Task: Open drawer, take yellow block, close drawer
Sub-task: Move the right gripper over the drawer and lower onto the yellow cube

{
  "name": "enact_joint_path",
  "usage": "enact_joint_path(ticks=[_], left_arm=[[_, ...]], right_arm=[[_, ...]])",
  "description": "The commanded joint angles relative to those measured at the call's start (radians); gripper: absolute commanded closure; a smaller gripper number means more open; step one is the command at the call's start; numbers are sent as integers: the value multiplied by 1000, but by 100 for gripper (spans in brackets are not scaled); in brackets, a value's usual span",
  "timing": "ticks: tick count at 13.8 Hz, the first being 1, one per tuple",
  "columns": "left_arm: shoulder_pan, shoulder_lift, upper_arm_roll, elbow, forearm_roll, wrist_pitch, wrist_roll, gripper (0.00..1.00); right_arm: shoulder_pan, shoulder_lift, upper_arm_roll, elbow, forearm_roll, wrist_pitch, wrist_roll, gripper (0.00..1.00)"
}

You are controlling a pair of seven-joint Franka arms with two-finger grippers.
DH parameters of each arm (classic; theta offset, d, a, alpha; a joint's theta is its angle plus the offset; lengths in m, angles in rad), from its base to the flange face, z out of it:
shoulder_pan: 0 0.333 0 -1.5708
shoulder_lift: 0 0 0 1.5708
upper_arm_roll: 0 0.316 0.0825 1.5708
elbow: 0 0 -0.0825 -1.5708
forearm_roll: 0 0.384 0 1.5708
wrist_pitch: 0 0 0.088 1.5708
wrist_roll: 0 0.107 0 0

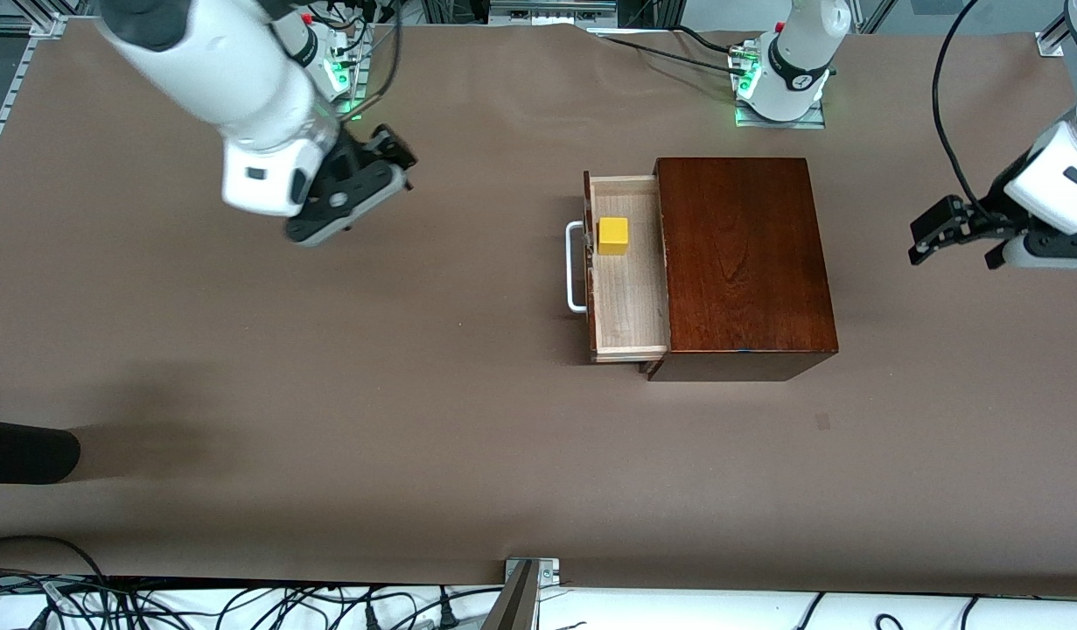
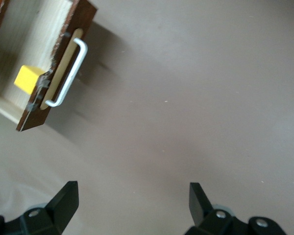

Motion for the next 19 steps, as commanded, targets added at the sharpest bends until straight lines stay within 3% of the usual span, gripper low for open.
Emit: enact_joint_path(ticks=[1, 5, 9, 12, 16, 19], left_arm=[[6, -22, -5, -18, -11, -15, 7, 0], [9, -16, 0, -16, -11, -12, 7, 0], [17, -9, 0, -12, -11, -12, 8, 0], [13, -8, -3, -7, -10, -12, 8, 0], [15, 1, -5, 7, -11, -14, 8, 0], [13, 0, -6, 7, -11, -24, 8, 0]], right_arm=[[65, 11, -11, 2, -6, 5, -20, 0], [156, 80, 8, 3, -9, 34, -22, 0], [320, 209, 10, 17, -90, 266, -54, 0], [404, 322, 10, 110, -176, 351, -74, 0], [467, 451, 10, 267, -250, 354, -112, 0], [471, 531, 9, 296, -285, 420, -277, 0]])
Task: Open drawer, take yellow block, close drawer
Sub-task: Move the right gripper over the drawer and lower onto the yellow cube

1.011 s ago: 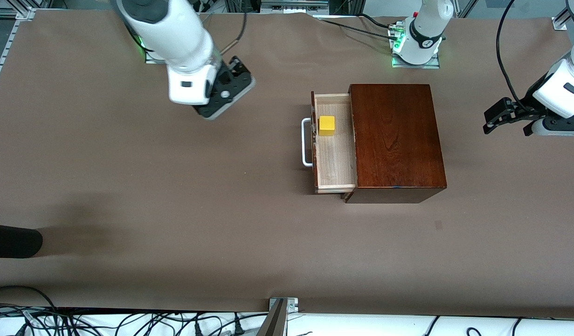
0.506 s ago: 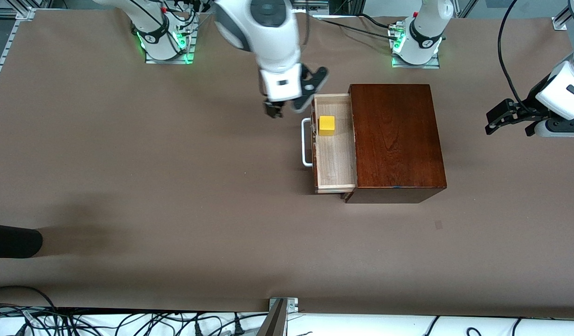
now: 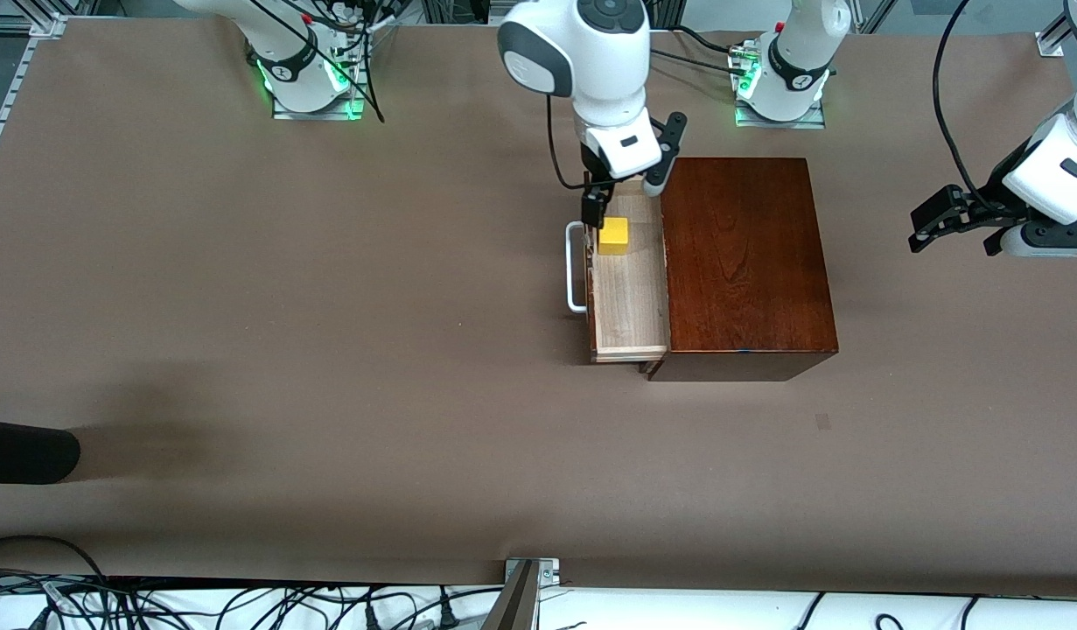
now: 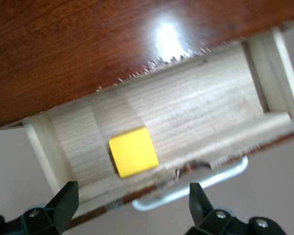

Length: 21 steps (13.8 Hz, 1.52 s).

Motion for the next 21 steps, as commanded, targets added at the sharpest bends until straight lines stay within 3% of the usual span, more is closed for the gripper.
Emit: enact_joint_path(ticks=[1, 16, 17, 18, 20, 21], left_arm=[[7, 6, -6, 18, -11, -22, 8, 0], [7, 3, -8, 23, -11, -47, 8, 0], [5, 3, -9, 23, -10, -45, 8, 0], [5, 4, -11, 29, -11, -45, 8, 0], [5, 6, -12, 34, -11, -47, 8, 0], [5, 6, -12, 34, -11, -47, 8, 0]], right_arm=[[6, 93, -8, 69, -63, 45, -161, 0], [25, 165, -9, 69, -71, 65, -172, 0], [26, 168, -11, 69, -79, 65, -175, 3], [28, 173, -9, 71, -99, 68, -179, 21], [31, 174, -9, 71, -105, 80, -177, 85], [31, 173, -11, 73, -105, 80, -180, 100]])
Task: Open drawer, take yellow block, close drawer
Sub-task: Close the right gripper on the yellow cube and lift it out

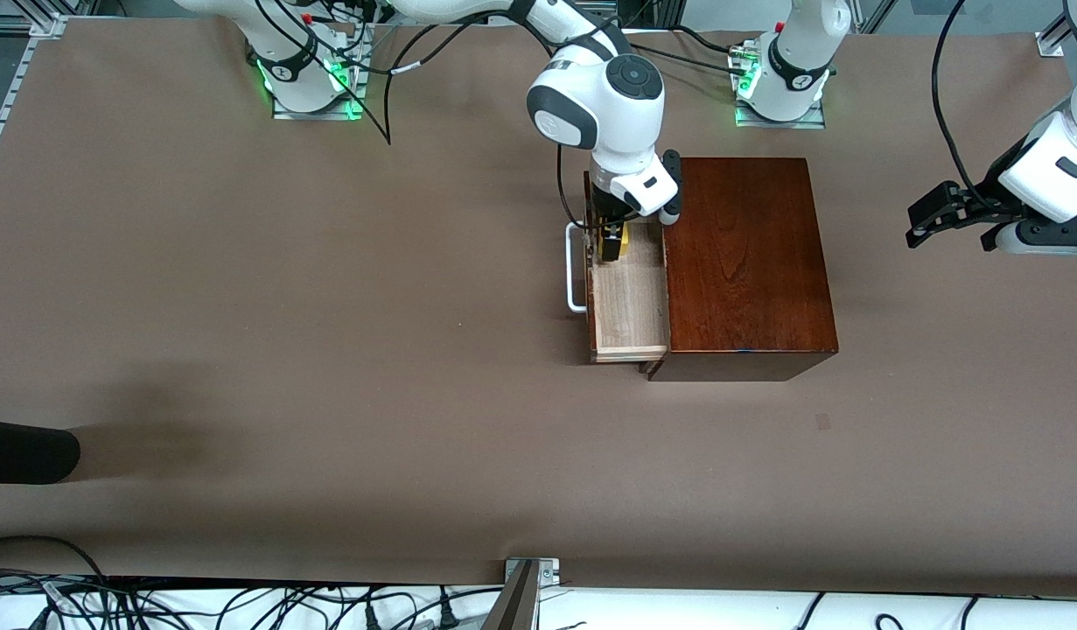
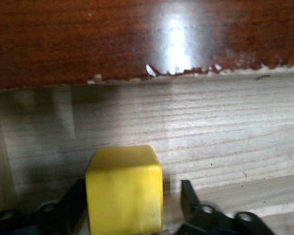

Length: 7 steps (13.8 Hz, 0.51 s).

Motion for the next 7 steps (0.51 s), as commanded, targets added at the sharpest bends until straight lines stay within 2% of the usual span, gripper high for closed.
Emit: enact_joint_path(ticks=[1, 4, 7], left_arm=[[5, 6, -6, 26, -11, -19, 8, 0], [5, 6, -6, 26, -11, -19, 8, 0], [2, 4, -8, 26, -11, -19, 8, 0]], right_arm=[[7, 16, -6, 41, -17, -5, -14, 100], [5, -6, -3, 58, -11, -45, -9, 100], [-11, -48, -11, 199, 65, -199, -1, 100]])
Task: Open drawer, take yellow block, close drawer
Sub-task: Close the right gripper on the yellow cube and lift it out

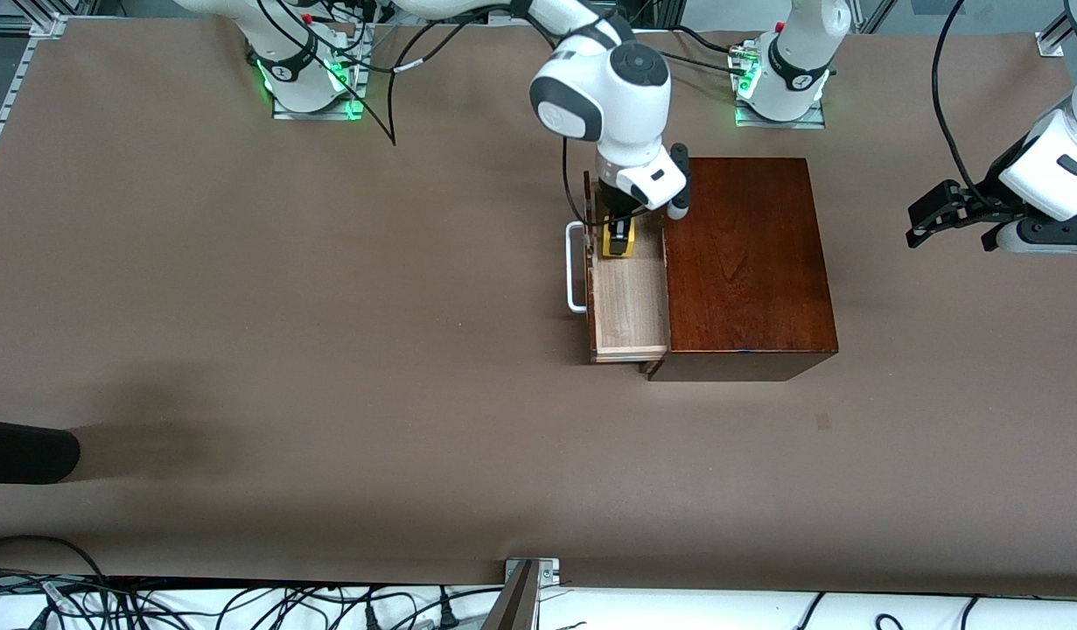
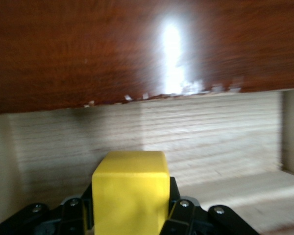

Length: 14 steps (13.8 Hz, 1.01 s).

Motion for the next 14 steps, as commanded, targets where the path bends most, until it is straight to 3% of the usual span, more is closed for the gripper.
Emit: enact_joint_path(ticks=[1, 7, 10, 14], left_arm=[[4, 6, -7, 22, -11, -19, 8, 0], [-9, 4, -7, 25, -24, -45, 72, 0], [-12, 15, -36, 24, -67, -142, 288, 0], [-15, 91, -152, 24, -68, -186, 632, 0]], right_arm=[[-34, -69, -10, 87, 85, -129, -3, 100], [-235, -217, -10, 87, 134, -224, -14, 100], [-376, -249, -4, 87, 159, -261, -30, 100], [-561, -307, -34, 25, 191, -280, 22, 100]])
